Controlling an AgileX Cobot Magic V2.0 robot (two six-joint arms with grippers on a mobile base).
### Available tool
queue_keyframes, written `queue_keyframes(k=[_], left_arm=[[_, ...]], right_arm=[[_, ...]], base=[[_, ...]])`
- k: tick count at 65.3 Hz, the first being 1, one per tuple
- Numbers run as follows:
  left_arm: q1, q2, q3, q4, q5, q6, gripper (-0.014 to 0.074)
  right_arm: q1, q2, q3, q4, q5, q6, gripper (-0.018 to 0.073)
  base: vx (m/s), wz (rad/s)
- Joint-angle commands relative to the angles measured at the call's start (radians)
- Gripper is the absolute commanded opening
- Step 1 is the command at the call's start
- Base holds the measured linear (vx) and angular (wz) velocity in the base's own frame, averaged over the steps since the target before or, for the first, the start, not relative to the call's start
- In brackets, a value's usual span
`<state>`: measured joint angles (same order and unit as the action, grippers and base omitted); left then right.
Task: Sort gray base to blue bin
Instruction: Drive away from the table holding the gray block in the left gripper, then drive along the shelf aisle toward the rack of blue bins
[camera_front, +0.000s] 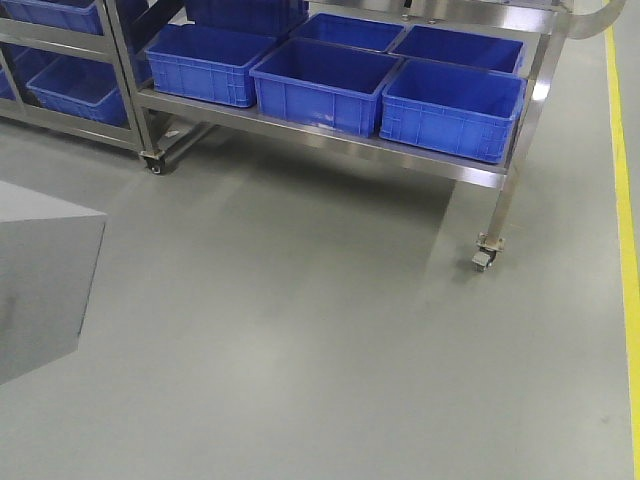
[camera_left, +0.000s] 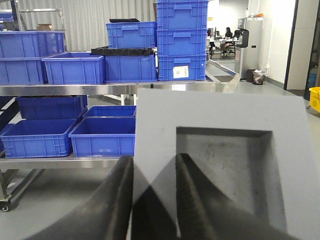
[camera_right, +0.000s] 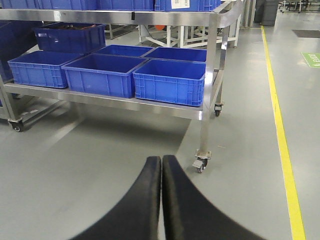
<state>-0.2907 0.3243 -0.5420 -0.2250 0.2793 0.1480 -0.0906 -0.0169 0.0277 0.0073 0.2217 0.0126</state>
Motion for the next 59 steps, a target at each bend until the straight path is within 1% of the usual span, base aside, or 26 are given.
queue_keyframes(k=[1,23,59], left_arm=[[-0.005,0.009,-0.029,-0.020,-0.107,-0.006,0.0038],[-0.005,0.009,-0.029,-0.020,-0.107,-0.006,0.0038],[-0.005,0.009,-0.029,-0.020,-0.107,-0.006,0.0038]], right_arm=[[0.000,-0.002,0.002,-0.007,-0.074,-0.013,-0.0005],[0.000,-0.002,0.002,-0.007,-0.074,-0.013,-0.0005],[0.000,-0.002,0.002,-0.007,-0.074,-0.013,-0.0005]], base=[[0.26,-0.04],[0.28,0.13],[0.32,0.37]])
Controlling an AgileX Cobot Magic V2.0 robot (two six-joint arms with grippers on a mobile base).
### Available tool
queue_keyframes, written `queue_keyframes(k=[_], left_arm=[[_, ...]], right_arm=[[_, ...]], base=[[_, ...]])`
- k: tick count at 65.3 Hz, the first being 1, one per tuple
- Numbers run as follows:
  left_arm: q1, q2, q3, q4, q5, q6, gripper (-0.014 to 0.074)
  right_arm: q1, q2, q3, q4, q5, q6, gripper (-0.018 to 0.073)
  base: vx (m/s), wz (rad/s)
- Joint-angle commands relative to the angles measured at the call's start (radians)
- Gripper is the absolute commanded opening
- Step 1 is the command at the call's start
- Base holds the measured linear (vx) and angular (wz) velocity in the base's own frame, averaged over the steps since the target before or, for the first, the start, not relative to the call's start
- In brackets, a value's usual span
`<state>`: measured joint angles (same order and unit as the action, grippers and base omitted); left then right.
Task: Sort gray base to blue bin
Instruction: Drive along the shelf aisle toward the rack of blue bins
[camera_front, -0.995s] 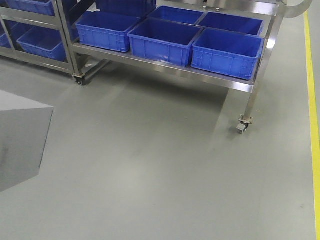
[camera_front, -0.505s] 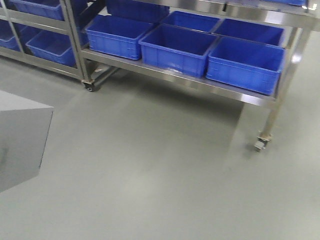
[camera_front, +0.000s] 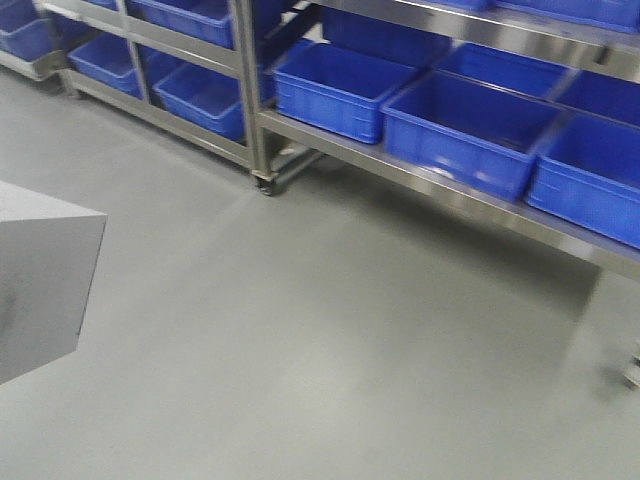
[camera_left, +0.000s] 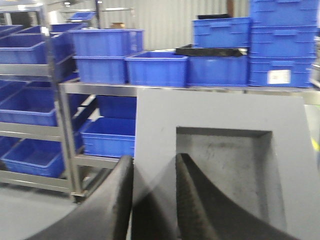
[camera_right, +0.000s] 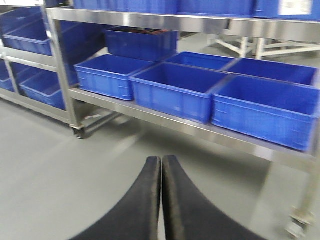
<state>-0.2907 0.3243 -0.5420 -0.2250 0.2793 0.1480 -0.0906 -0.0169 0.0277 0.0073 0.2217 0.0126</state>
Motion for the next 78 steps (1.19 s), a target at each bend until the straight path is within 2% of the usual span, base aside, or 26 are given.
queue_keyframes(k=[1,78], left_arm=[[-0.005,0.009,-0.029,-0.020,-0.107,-0.006,0.0038],[-0.005,0.009,-0.029,-0.020,-0.107,-0.006,0.0038]], right_arm=[[0.000,-0.002,0.002,-0.007,-0.074,-0.013,-0.0005],[0.000,-0.002,0.002,-0.007,-0.074,-0.013,-0.0005]], base=[[0.32,0.35],[0.35,0.27]])
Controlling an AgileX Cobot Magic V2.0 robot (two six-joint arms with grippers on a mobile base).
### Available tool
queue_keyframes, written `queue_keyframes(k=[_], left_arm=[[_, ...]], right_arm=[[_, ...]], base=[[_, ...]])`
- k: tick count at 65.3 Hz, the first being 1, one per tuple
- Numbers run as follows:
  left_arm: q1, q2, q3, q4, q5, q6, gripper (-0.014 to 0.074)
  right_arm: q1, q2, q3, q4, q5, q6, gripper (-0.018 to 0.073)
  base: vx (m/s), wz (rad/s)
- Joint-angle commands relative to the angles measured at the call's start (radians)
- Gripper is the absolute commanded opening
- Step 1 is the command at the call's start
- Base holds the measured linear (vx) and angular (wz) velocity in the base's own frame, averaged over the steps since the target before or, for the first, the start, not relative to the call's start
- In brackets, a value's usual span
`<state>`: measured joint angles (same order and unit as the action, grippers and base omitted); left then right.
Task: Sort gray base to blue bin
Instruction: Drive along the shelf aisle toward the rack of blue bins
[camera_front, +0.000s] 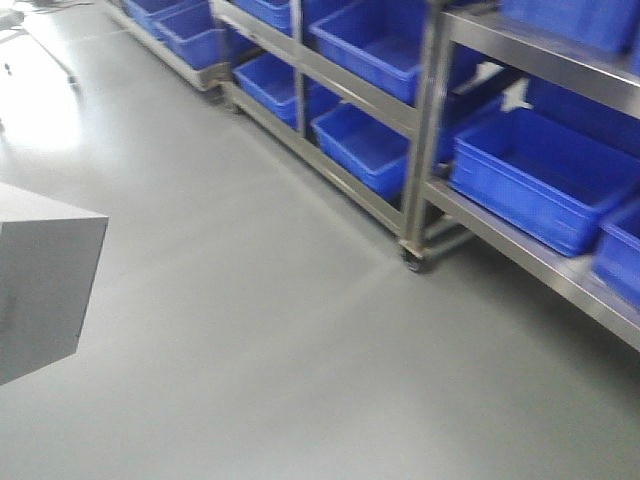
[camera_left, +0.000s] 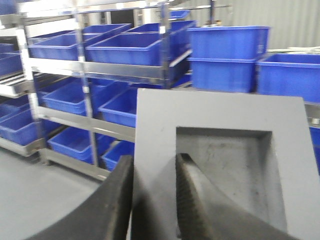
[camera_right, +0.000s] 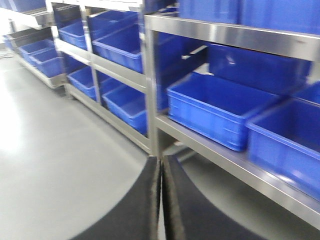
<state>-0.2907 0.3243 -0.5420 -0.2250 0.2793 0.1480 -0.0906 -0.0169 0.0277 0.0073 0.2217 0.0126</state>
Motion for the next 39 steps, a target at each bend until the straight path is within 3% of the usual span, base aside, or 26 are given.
queue_keyframes(k=[1,39], left_arm=[[-0.005,0.009,-0.029,-0.020,-0.107,-0.006,0.0038],[-0.005,0.009,-0.029,-0.020,-0.106,-0.006,0.0038]], right_arm=[[0.000,-0.002,0.002,-0.007,-0.074,-0.013,-0.0005],[0.000,-0.002,0.002,-0.007,-0.074,-0.013,-0.0005]], base=[[0.32,0.44],[0.30,0.50]])
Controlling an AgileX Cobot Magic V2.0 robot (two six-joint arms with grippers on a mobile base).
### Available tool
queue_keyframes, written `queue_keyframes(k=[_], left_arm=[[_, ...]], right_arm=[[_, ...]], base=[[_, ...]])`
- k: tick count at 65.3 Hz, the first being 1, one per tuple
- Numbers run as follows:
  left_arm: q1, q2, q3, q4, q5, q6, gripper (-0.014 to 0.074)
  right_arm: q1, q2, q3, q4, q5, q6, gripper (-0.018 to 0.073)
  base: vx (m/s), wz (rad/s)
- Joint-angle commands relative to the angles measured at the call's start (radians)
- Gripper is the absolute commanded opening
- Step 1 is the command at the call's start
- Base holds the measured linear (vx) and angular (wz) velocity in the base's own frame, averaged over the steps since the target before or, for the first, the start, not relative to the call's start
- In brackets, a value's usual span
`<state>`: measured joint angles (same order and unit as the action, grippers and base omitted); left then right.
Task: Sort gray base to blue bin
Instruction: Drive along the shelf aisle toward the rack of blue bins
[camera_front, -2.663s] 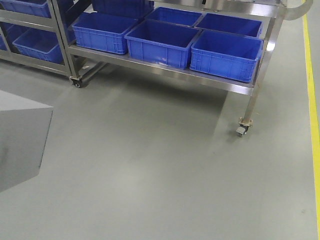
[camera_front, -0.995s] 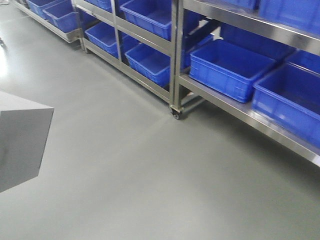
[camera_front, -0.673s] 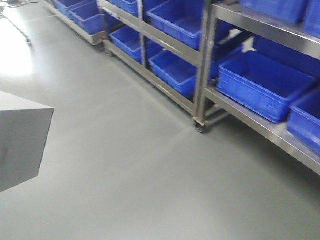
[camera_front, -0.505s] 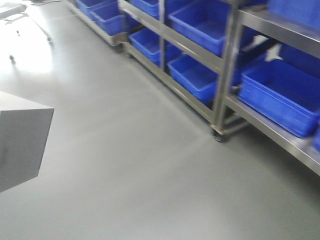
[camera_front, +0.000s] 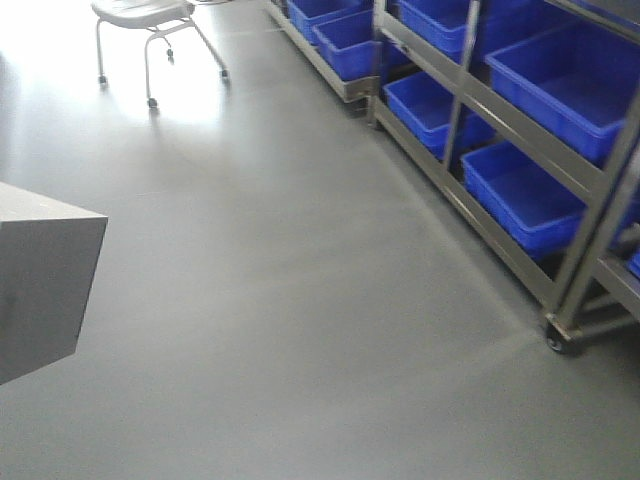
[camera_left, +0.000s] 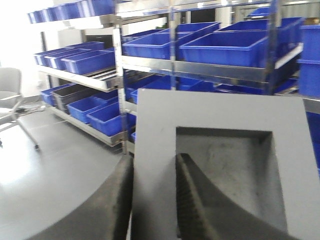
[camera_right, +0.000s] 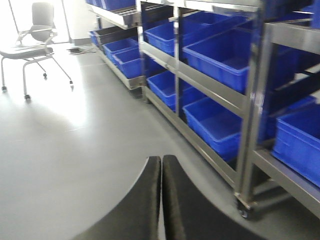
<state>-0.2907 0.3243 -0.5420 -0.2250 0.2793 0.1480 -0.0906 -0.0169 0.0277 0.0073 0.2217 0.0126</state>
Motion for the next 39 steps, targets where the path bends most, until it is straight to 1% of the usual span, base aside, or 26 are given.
queue_keyframes(k=[1,19,39], left_arm=[[-0.005,0.009,-0.029,-0.020,-0.107,-0.006,0.0038],[-0.005,0.009,-0.029,-0.020,-0.107,-0.006,0.0038],[-0.005,0.009,-0.029,-0.020,-0.106,-0.006,0.0038]], right_arm=[[0.000,-0.002,0.002,-0.007,-0.074,-0.013,-0.0005],[0.000,-0.002,0.002,-0.007,-0.075,-0.013,-0.0005],[0.000,-0.002,0.002,-0.007,-0.075,-0.013,-0.0005]], base=[[0.28,0.44],[0.28,0.34],[0.30,0.15]])
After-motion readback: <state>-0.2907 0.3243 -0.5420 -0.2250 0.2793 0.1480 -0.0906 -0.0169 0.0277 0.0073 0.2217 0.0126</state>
